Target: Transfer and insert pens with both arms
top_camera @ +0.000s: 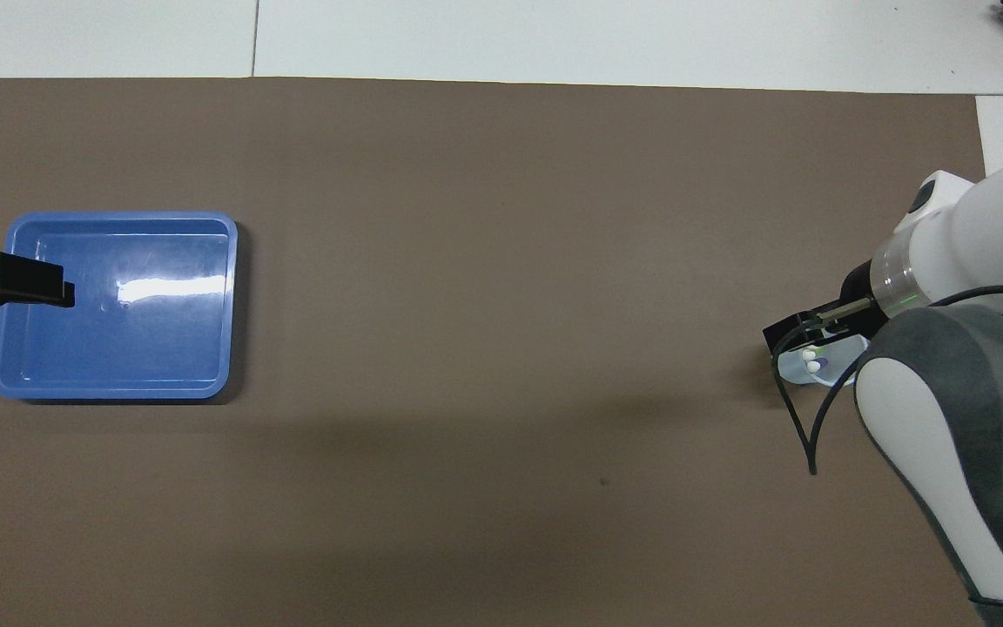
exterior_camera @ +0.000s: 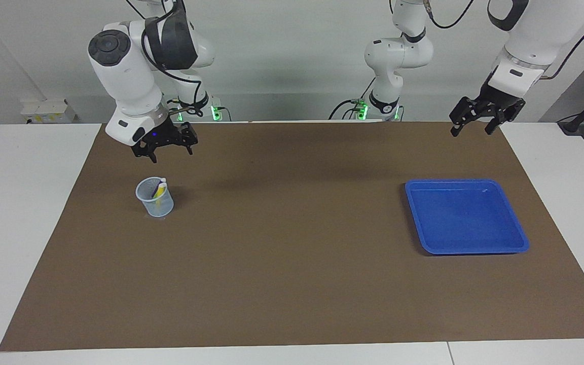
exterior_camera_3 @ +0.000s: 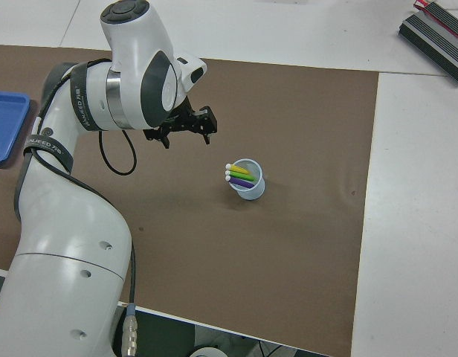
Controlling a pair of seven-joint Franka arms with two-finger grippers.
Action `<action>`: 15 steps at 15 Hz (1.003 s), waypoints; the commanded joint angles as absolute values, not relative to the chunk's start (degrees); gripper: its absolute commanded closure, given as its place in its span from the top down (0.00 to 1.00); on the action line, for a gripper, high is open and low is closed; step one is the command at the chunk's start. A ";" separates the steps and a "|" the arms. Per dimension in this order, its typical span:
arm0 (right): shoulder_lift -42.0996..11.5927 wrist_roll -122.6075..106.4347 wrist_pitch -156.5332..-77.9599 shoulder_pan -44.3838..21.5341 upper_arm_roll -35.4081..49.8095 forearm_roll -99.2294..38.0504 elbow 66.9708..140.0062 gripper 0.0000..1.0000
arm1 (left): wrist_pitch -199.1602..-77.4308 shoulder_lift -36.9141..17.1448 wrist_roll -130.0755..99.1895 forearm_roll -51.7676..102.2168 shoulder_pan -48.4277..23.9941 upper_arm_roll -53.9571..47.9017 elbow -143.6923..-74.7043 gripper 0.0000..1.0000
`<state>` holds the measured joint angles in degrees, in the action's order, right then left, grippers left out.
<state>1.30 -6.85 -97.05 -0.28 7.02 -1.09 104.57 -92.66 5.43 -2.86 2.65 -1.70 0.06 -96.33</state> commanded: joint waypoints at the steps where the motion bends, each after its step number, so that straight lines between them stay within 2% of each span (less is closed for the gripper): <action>1: 2.37 -6.42 -99.31 -0.09 7.29 -1.93 104.24 1.00 | -92.46 6.24 -2.81 1.76 -1.05 -0.35 -96.86 1.00; 13: 2.11 -6.15 -99.40 -0.18 5.80 -2.02 103.45 1.00 | -92.20 6.07 -2.64 1.05 -0.70 -0.26 -96.33 1.00; 15: 2.63 -6.15 -97.40 -0.53 5.45 -2.11 101.18 1.00 | -92.20 6.06 -2.64 0.97 -0.70 -0.26 -96.33 1.00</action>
<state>1.70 -6.85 -98.91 -0.39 5.93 -1.09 103.12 -92.67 5.43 -2.83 1.76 -1.13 0.05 -96.31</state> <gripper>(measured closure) 0.000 0.000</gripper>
